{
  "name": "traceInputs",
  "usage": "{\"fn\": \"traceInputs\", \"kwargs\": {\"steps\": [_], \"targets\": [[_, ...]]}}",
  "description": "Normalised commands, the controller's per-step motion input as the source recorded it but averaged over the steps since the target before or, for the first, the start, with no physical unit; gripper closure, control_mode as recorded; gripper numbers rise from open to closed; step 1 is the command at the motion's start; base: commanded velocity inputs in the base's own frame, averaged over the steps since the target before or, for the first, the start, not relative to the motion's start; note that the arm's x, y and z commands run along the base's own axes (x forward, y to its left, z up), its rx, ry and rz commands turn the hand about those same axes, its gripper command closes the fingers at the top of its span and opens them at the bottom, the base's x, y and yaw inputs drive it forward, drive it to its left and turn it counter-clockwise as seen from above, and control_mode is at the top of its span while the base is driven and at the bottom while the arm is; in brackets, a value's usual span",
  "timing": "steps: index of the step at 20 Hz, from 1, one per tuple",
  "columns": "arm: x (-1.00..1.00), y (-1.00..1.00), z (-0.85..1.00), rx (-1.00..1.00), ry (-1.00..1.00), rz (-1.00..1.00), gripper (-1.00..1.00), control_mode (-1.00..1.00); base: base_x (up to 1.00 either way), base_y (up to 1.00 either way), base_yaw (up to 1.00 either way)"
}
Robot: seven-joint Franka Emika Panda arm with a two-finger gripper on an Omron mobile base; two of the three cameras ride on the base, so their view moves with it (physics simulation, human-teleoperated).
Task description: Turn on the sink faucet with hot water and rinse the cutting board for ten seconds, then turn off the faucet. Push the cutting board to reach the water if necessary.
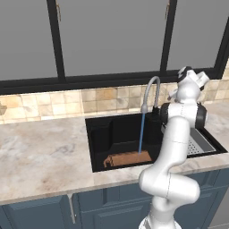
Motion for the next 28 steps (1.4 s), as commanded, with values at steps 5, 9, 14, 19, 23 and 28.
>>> {"fn": "traceInputs", "kwargs": {"steps": [5,9,14,19,23,28], "targets": [[0.0,-0.08,-0.04,0.0,0.0,0.0,-1.0,-1.0,0.0,0.0,0.0],[0.0,-0.05,0.0,0.0,0.0,0.0,-1.0,-1.0,0.0,0.0,0.0],[0.0,0.0,0.0,0.0,0.0,0.0,-1.0,-1.0,0.0,0.0,0.0],[0.0,0.0,0.0,0.0,0.0,0.0,-1.0,-1.0,0.0,0.0,0.0],[0.0,0.0,0.0,0.0,0.0,0.0,-1.0,-1.0,0.0,0.0,0.0],[0.0,0.0,0.0,0.0,0.0,0.0,-1.0,-1.0,0.0,0.0,0.0]]}}
